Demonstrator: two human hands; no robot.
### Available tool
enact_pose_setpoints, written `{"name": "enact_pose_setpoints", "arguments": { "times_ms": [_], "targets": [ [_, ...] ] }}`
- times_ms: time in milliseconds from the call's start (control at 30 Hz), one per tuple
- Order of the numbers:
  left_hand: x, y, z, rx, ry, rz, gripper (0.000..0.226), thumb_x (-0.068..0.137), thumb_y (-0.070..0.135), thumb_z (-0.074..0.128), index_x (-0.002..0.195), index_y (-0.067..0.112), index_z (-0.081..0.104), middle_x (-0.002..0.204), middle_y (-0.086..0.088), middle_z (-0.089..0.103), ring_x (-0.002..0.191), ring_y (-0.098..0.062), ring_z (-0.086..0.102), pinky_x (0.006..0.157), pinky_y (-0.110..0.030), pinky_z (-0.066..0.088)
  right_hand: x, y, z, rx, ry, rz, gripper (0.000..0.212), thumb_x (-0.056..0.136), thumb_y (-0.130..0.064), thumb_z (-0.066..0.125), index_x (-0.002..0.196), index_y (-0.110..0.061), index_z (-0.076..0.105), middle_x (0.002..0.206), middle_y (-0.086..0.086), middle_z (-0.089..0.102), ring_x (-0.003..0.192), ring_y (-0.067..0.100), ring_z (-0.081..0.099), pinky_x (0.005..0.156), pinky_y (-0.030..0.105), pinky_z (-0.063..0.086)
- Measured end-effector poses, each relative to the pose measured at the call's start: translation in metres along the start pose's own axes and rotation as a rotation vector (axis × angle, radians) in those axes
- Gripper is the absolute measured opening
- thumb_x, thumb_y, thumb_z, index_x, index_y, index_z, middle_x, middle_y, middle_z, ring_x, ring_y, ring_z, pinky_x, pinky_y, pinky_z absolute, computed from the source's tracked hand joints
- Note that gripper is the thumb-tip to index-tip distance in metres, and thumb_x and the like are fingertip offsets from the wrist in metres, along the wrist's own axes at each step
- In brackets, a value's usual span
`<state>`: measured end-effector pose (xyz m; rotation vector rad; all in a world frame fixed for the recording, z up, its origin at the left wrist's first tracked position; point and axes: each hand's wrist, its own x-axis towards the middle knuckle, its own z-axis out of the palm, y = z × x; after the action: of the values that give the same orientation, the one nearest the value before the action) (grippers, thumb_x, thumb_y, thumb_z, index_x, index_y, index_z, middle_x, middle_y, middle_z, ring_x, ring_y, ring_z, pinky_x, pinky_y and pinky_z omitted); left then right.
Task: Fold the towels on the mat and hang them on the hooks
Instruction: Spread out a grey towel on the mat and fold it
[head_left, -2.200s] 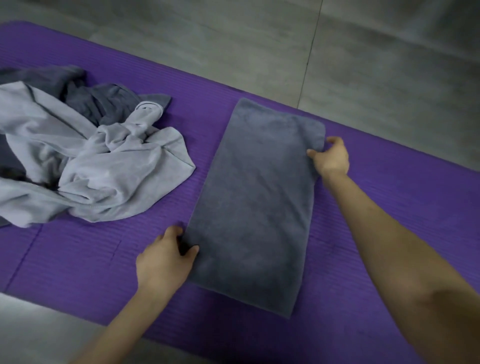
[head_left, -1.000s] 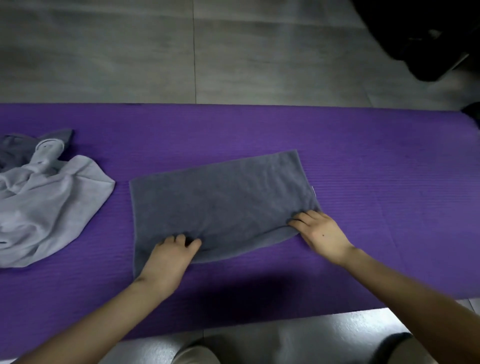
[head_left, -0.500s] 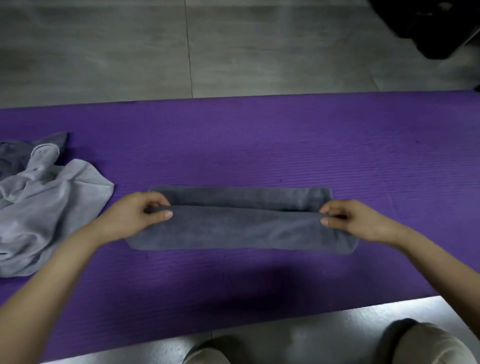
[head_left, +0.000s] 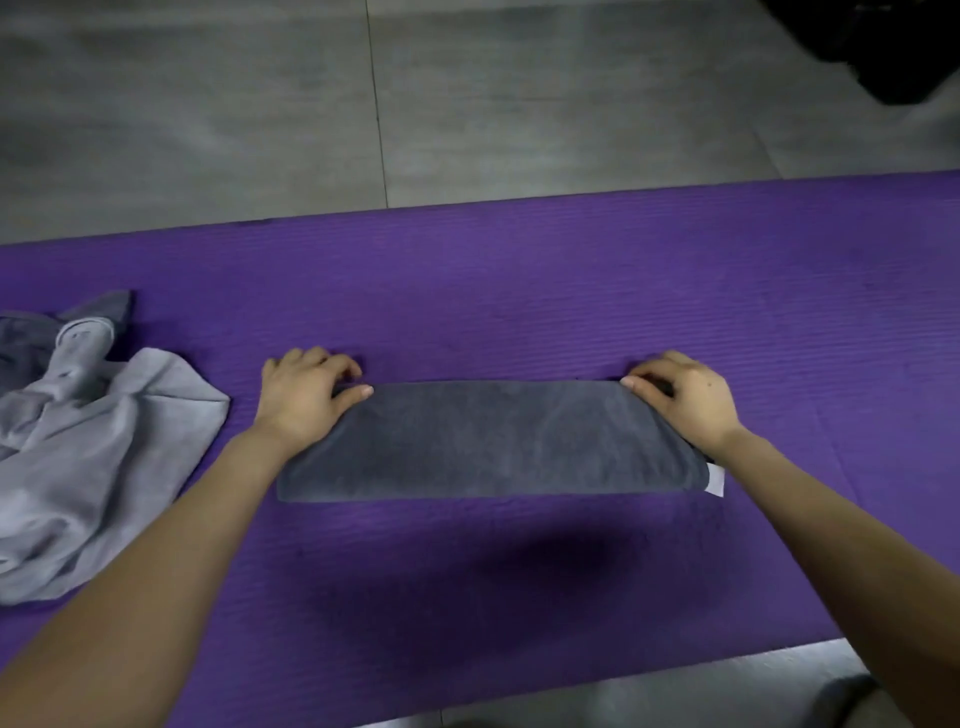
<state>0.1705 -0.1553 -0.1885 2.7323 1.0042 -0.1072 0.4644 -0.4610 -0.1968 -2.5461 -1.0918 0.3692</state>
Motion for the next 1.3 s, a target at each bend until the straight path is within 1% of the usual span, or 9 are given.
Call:
{"name": "enact_pose_setpoints", "arguments": {
  "times_ms": [167,300,433,533,733,900,1100,1200,1300],
  "targets": [
    [-0.026,0.040,-0.009,-0.068,0.374,0.218,0.026,0.081,0.030,0.057,0.102,0.019,0.067,0.099,-0.007,0.062,0.092,-0.032,0.055,0.083,-0.042,0.041,-0.029,-0.028,-0.027,0.038,0.357,-0.159,0.048,0.089,-0.056,0.043,0.099,-0.018,0.071,0.098,0.003,0.065,0.093,0.026,0.056,0.083,0.042,0.040],
    [-0.064,0.097,0.023,-0.257,0.145,0.594,0.029,0.091,0.035,0.049,0.107,0.020,0.068,0.111,0.000,0.065,0.105,-0.022,0.058,0.093,-0.038,0.043,-0.062,-0.073,0.005,0.103,0.061,-0.595,0.043,0.084,-0.057,0.055,0.100,-0.020,0.071,0.105,-0.005,0.067,0.099,0.017,0.059,0.088,0.037,0.042],
    [-0.079,0.108,0.057,-0.052,0.010,0.547,0.054,0.090,0.053,0.041,0.133,0.022,0.050,0.137,-0.003,0.051,0.131,-0.020,0.037,0.113,-0.043,0.021,-0.061,-0.064,0.045,-0.232,-0.065,-0.688,0.050,0.081,-0.058,0.055,0.116,-0.024,0.065,0.119,-0.002,0.062,0.112,0.020,0.050,0.097,0.039,0.034],
    [-0.084,0.113,0.058,-0.007,0.048,0.521,0.057,0.087,0.055,0.042,0.131,0.020,0.051,0.135,-0.003,0.052,0.130,-0.020,0.039,0.112,-0.049,0.025,-0.061,-0.066,0.047,-0.239,0.033,-0.727,0.036,0.088,-0.044,0.051,0.109,-0.021,0.069,0.109,-0.002,0.068,0.100,0.021,0.061,0.090,0.037,0.040],
    [-0.085,0.139,0.029,-0.149,0.240,0.369,0.043,0.081,0.053,0.050,0.095,0.015,0.065,0.086,0.000,0.070,0.076,-0.020,0.067,0.069,-0.030,0.051,-0.043,-0.110,-0.015,-0.205,-0.142,-0.719,0.034,0.085,-0.043,0.043,0.095,-0.024,0.069,0.086,-0.006,0.071,0.081,0.019,0.066,0.075,0.036,0.050],
    [-0.068,0.149,-0.032,-0.366,0.023,0.174,0.055,0.071,0.072,0.037,0.077,0.021,0.057,0.068,-0.001,0.065,0.067,-0.023,0.062,0.055,-0.034,0.043,-0.002,-0.139,-0.082,-0.117,-0.592,-0.524,0.031,0.092,-0.040,0.053,0.119,-0.027,0.060,0.115,-0.009,0.065,0.108,0.012,0.057,0.097,0.031,0.038],
    [-0.030,0.150,-0.086,-1.007,-0.244,-0.091,0.032,0.084,0.039,0.065,0.082,0.007,0.065,0.071,-0.001,0.064,0.066,-0.007,0.058,0.064,-0.029,0.048,0.015,-0.133,-0.110,0.519,-0.092,-0.288,0.018,0.085,-0.040,0.064,0.096,-0.026,0.067,0.090,-0.009,0.068,0.087,0.006,0.063,0.088,0.029,0.048],
    [-0.019,0.162,-0.102,-1.304,-0.341,-0.352,0.034,0.085,0.035,0.062,0.094,0.003,0.066,0.089,-0.010,0.073,0.083,-0.018,0.069,0.076,-0.035,0.055,0.010,-0.123,-0.108,0.516,0.090,0.054,0.056,0.073,-0.074,0.050,0.103,-0.029,0.062,0.074,-0.010,0.062,0.073,0.006,0.059,0.080,0.033,0.050],
    [-0.010,0.181,-0.118,-1.481,-0.324,-0.520,0.027,0.086,0.034,0.061,0.097,0.009,0.066,0.092,-0.005,0.074,0.088,-0.017,0.070,0.073,-0.028,0.056,-0.001,-0.124,-0.094,0.700,-0.161,0.484,0.117,0.042,-0.096,0.044,0.137,-0.029,0.039,0.098,-0.008,0.067,0.093,0.008,0.062,0.097,0.036,0.045]
  ]
}}
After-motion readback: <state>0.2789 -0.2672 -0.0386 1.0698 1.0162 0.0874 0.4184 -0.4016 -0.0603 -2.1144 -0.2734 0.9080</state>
